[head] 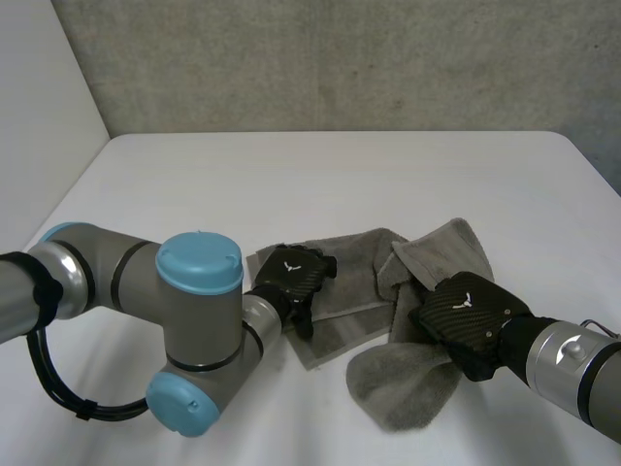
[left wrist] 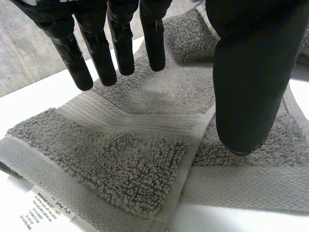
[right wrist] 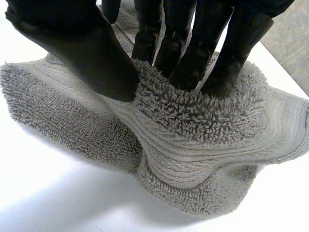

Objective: Fold the towel.

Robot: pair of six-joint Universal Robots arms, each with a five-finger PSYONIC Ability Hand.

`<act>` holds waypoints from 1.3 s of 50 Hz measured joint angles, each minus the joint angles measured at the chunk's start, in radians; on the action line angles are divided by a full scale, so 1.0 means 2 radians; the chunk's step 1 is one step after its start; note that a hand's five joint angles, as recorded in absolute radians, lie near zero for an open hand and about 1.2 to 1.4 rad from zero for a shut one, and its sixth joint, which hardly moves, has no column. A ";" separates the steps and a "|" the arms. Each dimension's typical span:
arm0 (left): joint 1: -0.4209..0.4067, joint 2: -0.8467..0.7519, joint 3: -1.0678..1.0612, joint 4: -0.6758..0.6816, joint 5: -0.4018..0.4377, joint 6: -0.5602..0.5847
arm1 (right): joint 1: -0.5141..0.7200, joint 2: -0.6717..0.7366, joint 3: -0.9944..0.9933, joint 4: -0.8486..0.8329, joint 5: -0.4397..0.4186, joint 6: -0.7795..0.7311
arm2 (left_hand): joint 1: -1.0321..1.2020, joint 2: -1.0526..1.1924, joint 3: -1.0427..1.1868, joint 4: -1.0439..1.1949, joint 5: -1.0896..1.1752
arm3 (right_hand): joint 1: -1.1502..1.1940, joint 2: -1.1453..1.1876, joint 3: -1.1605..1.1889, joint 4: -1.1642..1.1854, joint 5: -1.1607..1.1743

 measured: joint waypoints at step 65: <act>0.009 -0.012 0.072 -0.091 -0.004 0.045 | -0.006 0.009 0.004 -0.010 0.000 0.000 | 0.020 0.019 0.020 0.020 0.017 | 0.000 0.000 0.000 0.000 0.000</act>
